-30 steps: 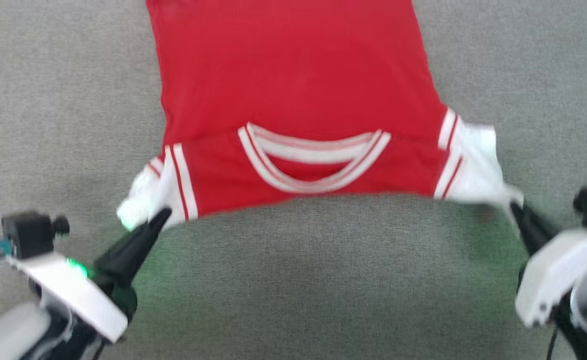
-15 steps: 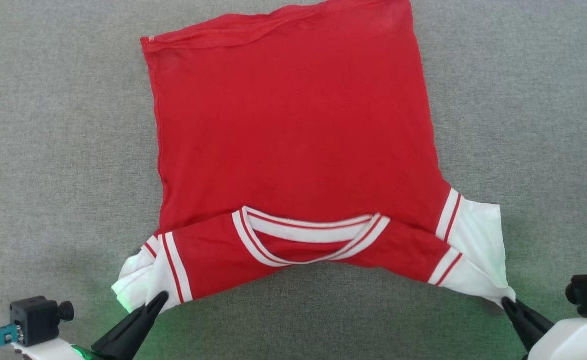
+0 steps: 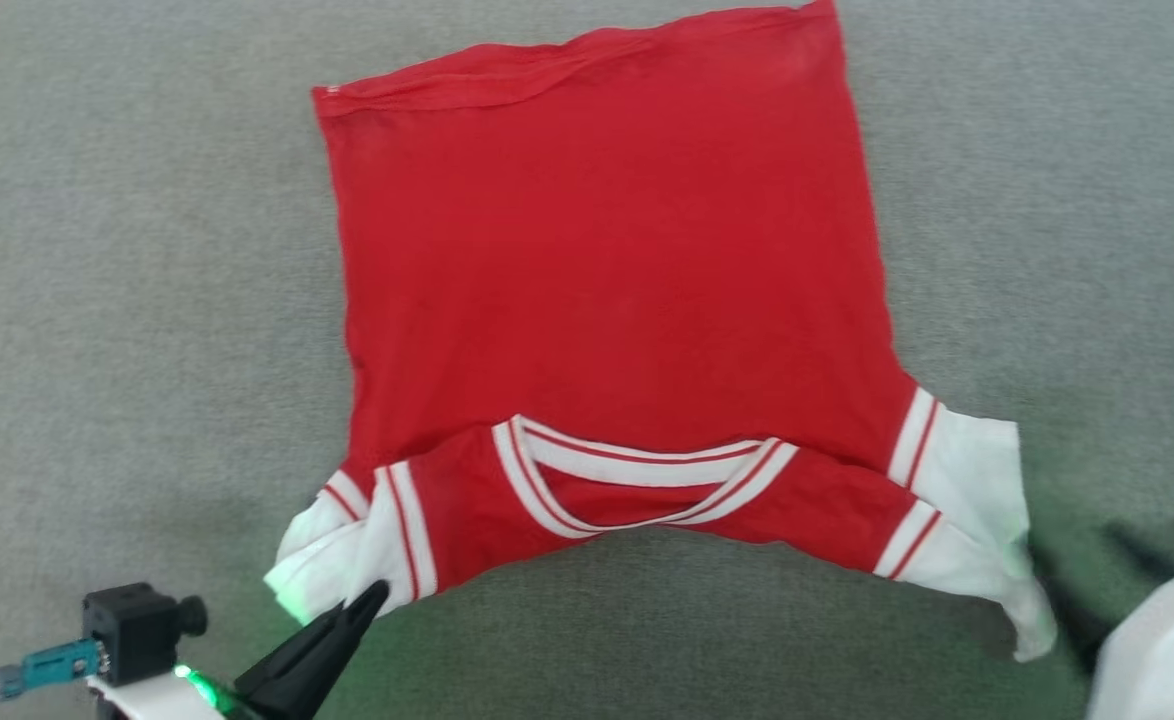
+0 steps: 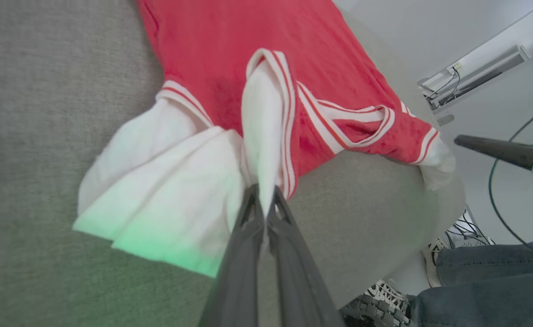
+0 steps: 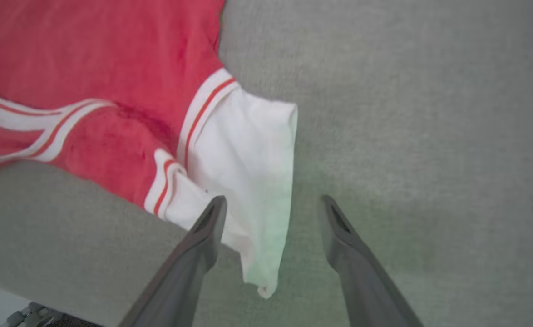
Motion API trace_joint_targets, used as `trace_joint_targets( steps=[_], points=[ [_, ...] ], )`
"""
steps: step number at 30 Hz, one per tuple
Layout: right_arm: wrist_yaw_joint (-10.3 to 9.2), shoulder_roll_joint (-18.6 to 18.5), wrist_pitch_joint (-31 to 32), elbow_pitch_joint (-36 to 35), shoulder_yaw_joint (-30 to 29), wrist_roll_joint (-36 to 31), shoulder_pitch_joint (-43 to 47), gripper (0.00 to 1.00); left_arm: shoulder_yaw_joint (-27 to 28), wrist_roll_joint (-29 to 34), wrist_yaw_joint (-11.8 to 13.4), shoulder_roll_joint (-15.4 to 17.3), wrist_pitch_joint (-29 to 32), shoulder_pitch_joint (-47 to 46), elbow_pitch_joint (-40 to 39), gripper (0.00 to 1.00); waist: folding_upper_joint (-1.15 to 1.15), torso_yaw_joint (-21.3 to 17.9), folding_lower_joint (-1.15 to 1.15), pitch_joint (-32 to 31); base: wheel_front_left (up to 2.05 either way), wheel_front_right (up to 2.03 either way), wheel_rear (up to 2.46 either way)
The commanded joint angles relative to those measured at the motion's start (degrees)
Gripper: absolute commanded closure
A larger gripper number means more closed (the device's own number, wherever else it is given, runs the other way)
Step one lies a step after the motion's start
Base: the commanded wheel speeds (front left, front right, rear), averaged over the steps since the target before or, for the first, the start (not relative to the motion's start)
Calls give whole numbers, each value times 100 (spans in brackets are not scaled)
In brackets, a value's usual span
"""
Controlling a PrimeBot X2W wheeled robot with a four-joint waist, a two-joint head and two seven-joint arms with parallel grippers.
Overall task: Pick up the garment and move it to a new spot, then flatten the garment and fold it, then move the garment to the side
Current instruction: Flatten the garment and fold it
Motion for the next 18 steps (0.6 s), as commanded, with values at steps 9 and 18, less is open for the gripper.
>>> trace_joint_targets(
  steps=[9,18],
  points=[
    [-9,-637,1059,290,-436,-149,-2871,0,-270,404,13,-181,-18,-697,-288,100,0,632,0,472,0,0,0],
    [-9,-813,1063,3247,-20,-1470,-6055,0,-903,543,13,-568,-17,-1687,-272,100,0,1415,0,1107,0,0,0]
  ],
)
